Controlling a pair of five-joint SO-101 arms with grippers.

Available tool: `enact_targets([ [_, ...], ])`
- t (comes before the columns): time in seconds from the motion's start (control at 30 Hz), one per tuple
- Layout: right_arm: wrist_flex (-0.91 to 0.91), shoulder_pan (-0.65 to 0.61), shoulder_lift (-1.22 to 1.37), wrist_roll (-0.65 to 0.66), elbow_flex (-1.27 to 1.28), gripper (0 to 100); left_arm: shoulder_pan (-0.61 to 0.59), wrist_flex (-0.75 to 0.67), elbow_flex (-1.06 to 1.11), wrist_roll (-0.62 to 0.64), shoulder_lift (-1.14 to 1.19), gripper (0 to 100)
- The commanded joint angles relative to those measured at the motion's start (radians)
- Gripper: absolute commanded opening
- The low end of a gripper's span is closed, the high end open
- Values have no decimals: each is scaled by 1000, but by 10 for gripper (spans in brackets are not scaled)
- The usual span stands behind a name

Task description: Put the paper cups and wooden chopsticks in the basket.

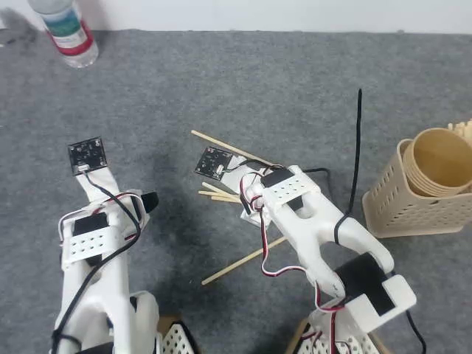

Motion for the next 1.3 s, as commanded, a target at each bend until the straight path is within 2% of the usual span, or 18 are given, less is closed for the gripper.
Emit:
enact_targets([
  [0.0,-10,10,-5,6,-3,302,8,-20,-7,9,-8,297],
  [0.33,-7,8,-5,15,-3,286,8,-20,-7,9,-8,297],
  [0.37,5,7,-5,28,-2,244,8,-20,-7,9,-8,297],
  [0.43,27,5,-5,95,-2,48,8,-20,-7,9,-8,297],
  [0.47,31,1,-5,107,-2,0,8,-20,-7,9,-8,297],
  [0.53,28,-2,-5,94,8,57,9,-20,-7,9,-8,297],
  [0.6,13,1,-7,84,11,0,9,-20,-7,9,-8,297],
  [1.27,-13,4,-10,89,6,8,9,-41,-4,12,-8,297],
])
